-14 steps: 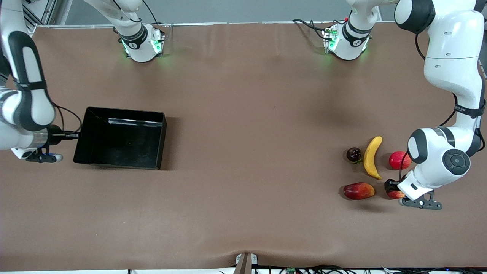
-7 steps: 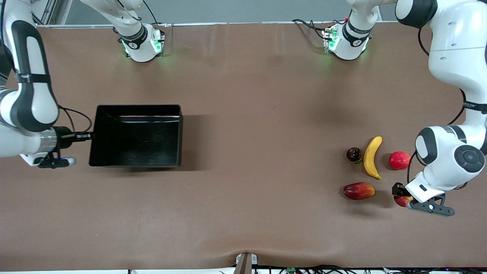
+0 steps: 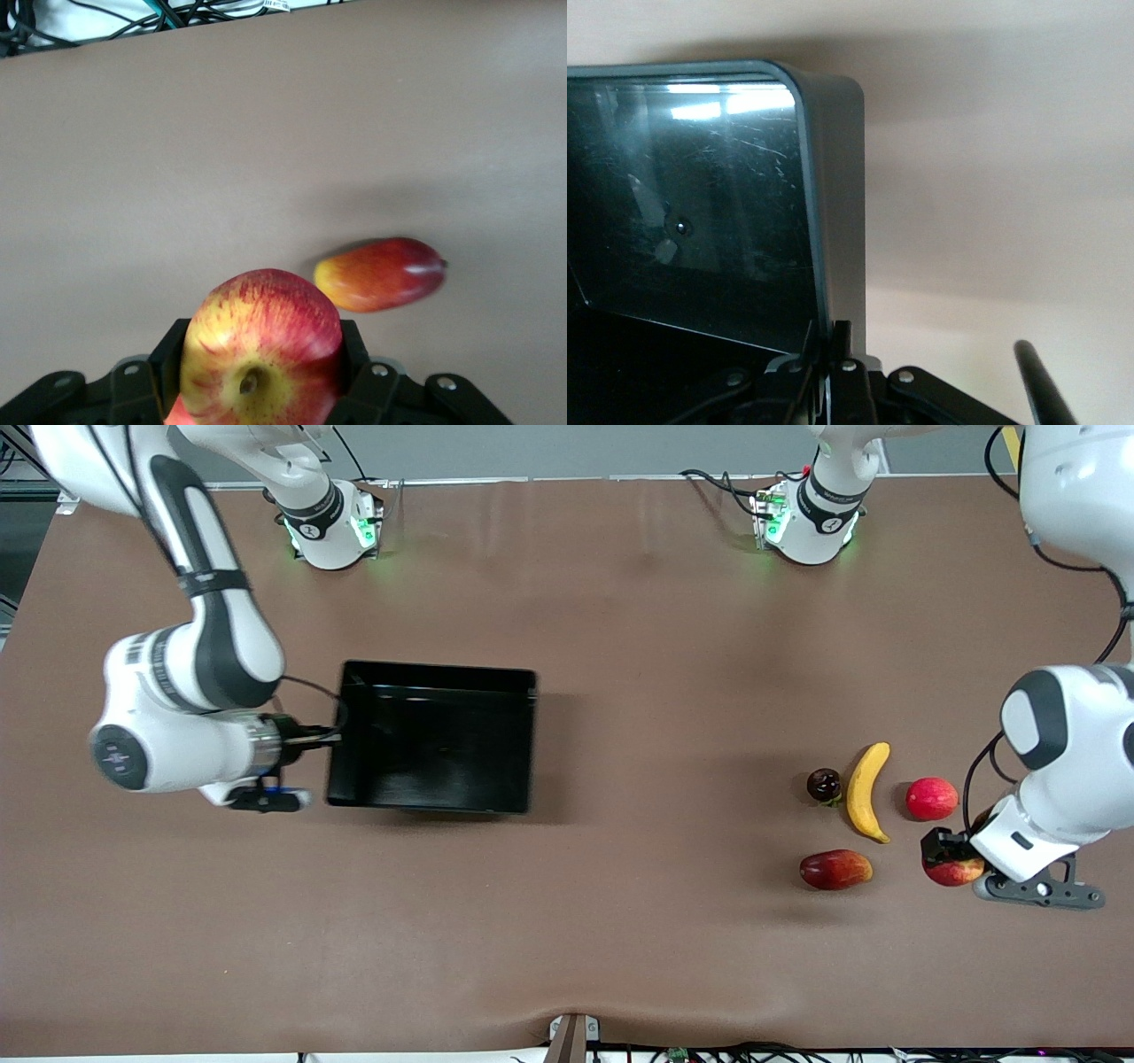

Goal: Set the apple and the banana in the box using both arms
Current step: 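Lift the apple with the left gripper while the right gripper drags the box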

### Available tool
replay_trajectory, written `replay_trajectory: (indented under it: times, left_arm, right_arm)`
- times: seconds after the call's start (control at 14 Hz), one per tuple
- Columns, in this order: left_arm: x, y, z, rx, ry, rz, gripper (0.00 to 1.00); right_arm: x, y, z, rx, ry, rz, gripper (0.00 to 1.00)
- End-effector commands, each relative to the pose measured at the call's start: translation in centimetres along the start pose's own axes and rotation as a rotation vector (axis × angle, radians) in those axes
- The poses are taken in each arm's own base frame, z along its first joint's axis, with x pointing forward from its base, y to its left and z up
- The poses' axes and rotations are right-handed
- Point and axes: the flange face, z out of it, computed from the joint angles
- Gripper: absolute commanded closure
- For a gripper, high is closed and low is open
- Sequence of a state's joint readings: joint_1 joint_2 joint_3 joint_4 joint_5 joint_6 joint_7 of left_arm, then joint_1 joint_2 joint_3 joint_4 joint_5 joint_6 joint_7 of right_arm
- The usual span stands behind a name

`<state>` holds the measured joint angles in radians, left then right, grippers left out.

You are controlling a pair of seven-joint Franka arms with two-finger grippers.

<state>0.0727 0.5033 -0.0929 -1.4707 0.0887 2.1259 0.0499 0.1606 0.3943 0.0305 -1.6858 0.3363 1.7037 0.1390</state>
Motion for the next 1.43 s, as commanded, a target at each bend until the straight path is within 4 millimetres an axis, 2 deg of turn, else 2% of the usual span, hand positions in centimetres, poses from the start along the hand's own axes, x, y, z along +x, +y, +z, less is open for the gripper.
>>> replay_trajectory:
  times: [0.0, 0.14, 0.21, 0.36, 0.57, 0.71, 1.0, 1.14, 1.29, 1.36]
  left_arm:
    - [-1.0, 2.7, -4.3, -0.026, -0.011, -0.064, 1.00]
    - [-1.9, 5.2, -7.8, -0.035, -0.033, -0.126, 1.00]
    - [-2.5, 6.5, -9.3, -0.038, -0.051, -0.154, 1.00]
    - [-3.9, 8.7, -12.1, -0.036, -0.088, -0.187, 1.00]
    - [-5.8, 12.8, -15.2, -0.032, -0.122, -0.238, 1.00]
    - [-6.6, 15.7, -16.6, -0.038, -0.124, -0.236, 1.00]
    - [-8.5, 23.4, -17.4, -0.065, -0.139, -0.311, 1.00]
    - [-9.9, 26.1, -15.5, -0.058, -0.179, -0.312, 1.00]
    - [-11.3, 27.9, -13.2, -0.051, -0.193, -0.310, 1.00]
    - [-12.0, 28.8, -11.9, -0.051, -0.194, -0.325, 1.00]
  right_arm:
    - [-0.8, -3.5, 0.2, 0.090, 0.009, -0.023, 1.00]
    - [-0.6, -6.7, 2.8, 0.079, 0.036, -0.049, 1.00]
    - [-1.2, -9.6, 4.2, 0.080, 0.044, -0.046, 1.00]
    - [-1.7, -14.0, 6.7, 0.077, 0.090, 0.023, 1.00]
    - [-2.2, -18.5, 10.8, 0.089, 0.125, 0.031, 1.00]
    - [-2.4, -20.4, 13.1, 0.091, 0.145, 0.039, 1.00]
    - [-3.3, -23.9, 17.5, 0.088, 0.189, 0.057, 1.00]
    - [-3.6, -25.4, 19.7, 0.091, 0.193, 0.077, 1.00]
    - [-3.8, -25.9, 20.5, 0.085, 0.192, 0.075, 0.97]
    - [-3.8, -25.9, 20.6, 0.083, 0.190, 0.073, 0.15]
